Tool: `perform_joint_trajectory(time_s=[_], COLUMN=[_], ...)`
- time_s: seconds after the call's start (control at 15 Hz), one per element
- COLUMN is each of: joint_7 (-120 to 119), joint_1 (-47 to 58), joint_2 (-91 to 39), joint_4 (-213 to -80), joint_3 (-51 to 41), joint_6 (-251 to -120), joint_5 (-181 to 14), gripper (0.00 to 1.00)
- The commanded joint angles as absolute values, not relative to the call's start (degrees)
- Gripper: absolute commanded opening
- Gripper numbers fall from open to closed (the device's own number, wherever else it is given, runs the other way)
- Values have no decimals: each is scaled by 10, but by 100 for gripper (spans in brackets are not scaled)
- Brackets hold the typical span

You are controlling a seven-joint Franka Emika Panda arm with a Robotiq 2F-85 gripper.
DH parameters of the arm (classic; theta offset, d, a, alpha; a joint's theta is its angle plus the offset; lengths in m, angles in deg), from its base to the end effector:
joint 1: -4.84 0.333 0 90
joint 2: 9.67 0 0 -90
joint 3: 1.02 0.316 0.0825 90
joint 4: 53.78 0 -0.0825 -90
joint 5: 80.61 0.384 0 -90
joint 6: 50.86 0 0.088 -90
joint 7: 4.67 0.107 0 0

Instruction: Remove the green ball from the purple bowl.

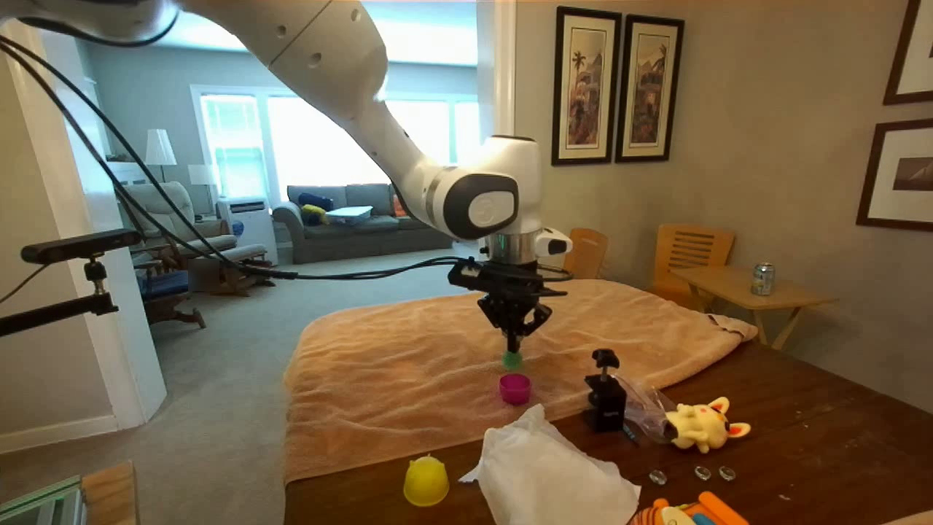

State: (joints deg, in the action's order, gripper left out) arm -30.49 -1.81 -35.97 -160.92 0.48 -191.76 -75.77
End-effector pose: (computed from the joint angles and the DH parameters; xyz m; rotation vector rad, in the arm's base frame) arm 0.6479 -0.0596 0.2810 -3.0682 -0.4562 -0.2232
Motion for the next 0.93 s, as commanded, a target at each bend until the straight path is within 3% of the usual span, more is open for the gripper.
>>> perform_joint_trajectory(time_s=[0.0, 0.87], joint_7=[-274, -80], joint_1=[-17, -62], joint_2=[-268, -77], joint_4=[-1695, -1955], joint_3=[2, -120], joint_6=[-1922, -1924], joint_5=[-771, -786], gripper=[1, 1])
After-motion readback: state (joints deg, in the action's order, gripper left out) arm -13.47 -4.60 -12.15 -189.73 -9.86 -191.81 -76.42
